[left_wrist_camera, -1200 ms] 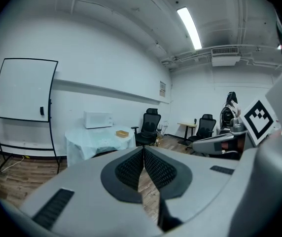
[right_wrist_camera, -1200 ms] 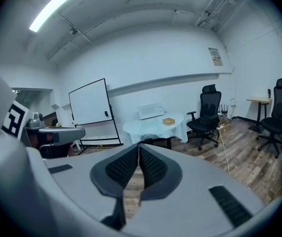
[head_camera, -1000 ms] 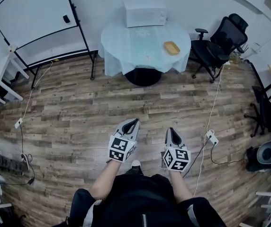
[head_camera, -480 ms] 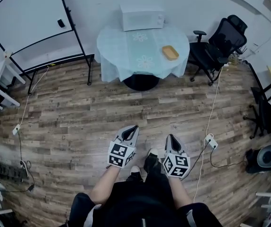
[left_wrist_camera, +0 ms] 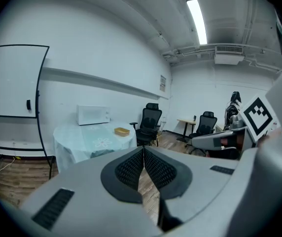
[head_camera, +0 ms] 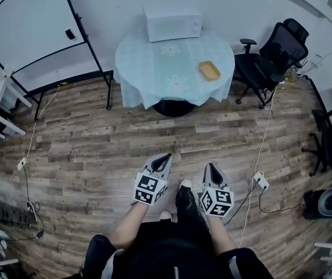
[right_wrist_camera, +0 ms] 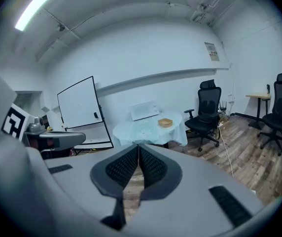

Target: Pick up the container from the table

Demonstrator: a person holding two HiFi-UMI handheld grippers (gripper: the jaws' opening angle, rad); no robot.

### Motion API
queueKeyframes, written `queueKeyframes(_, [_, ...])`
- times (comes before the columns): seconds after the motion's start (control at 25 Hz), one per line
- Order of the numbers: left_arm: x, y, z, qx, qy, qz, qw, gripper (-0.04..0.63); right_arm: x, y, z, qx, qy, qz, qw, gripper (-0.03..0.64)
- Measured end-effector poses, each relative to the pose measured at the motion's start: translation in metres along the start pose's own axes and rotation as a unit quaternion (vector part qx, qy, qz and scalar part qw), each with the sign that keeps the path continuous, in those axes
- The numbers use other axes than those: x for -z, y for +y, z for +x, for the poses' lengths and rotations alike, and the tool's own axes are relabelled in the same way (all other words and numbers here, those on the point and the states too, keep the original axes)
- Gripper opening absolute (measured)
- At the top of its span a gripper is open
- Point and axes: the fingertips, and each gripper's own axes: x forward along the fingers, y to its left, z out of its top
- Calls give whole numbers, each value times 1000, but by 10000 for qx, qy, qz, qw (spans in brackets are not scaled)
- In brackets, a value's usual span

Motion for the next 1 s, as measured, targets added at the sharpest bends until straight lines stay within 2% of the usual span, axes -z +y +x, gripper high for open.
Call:
queueKeyframes(0.56, [-63,37,129,-332,-1,-28,9994,17,-86,-74,122,-371,-127,-47,9992,25])
queueKeyframes(1.0, [-93,64,189,-644,-69,-90,9979,17,-121,-108,185,-627,-144,-53,9979,25])
